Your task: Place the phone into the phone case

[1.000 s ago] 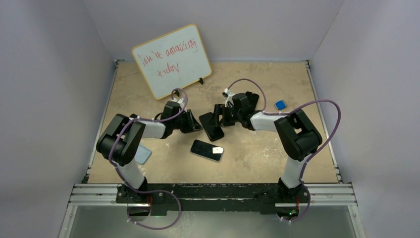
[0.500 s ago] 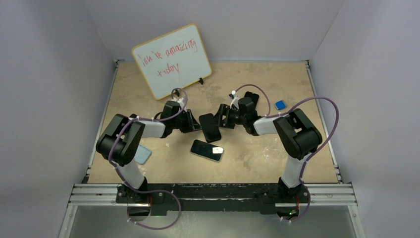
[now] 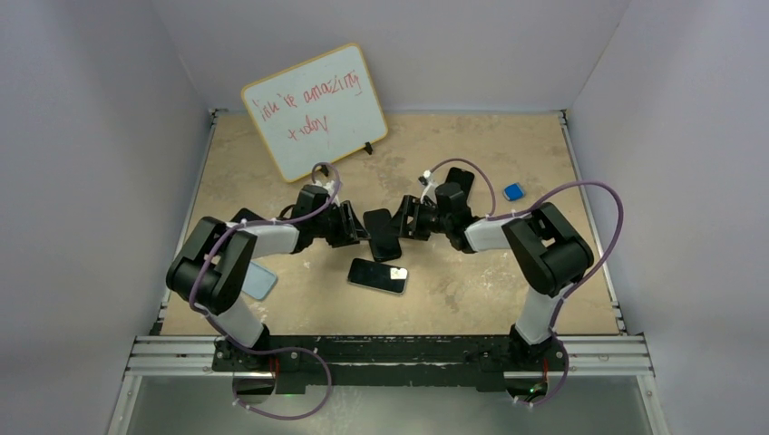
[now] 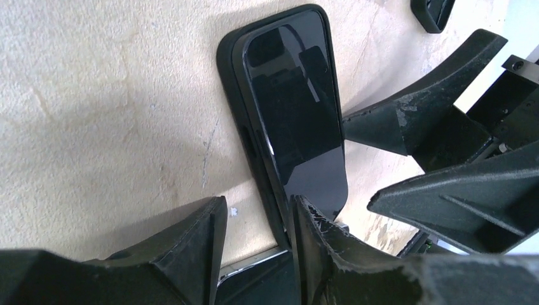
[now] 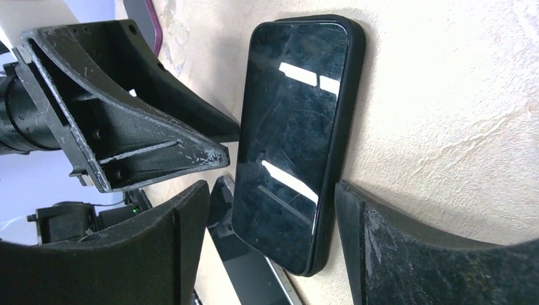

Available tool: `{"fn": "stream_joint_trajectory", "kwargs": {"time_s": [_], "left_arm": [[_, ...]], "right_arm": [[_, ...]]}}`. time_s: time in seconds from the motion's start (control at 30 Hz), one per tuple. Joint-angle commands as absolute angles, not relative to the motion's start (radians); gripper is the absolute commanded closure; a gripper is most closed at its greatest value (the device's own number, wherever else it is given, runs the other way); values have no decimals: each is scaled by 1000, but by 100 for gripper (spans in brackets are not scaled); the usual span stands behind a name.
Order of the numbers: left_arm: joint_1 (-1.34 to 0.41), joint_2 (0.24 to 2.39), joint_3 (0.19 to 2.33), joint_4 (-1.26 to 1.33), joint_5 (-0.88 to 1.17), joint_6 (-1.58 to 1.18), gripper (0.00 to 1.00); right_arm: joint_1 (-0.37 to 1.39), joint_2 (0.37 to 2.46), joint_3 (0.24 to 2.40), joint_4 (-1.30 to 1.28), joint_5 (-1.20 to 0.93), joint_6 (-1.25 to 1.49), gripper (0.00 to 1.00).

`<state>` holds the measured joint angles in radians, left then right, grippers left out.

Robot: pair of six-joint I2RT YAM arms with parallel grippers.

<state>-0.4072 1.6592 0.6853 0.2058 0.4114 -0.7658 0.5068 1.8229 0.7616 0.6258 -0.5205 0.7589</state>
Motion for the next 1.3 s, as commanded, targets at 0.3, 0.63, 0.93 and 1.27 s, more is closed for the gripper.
{"fn": "stream_joint_trajectory", "kwargs": {"time_s": [0.3,0.63,0.93,1.27], "left_arm": [[-413,1750,764,232,444,-742,66],[-395,1754,755,186,466,-734,81],[-367,1740,756,163,516,-699,89],[-360,1768,729,233,578,-731,84]], "right_arm": [[520,1787,761,595,-477,691,24],[511,1820,728,850,-662,856,24],[511,1898,713,1153,-756,1059,24],[511,1887,740,967,-682,924,32]]}}
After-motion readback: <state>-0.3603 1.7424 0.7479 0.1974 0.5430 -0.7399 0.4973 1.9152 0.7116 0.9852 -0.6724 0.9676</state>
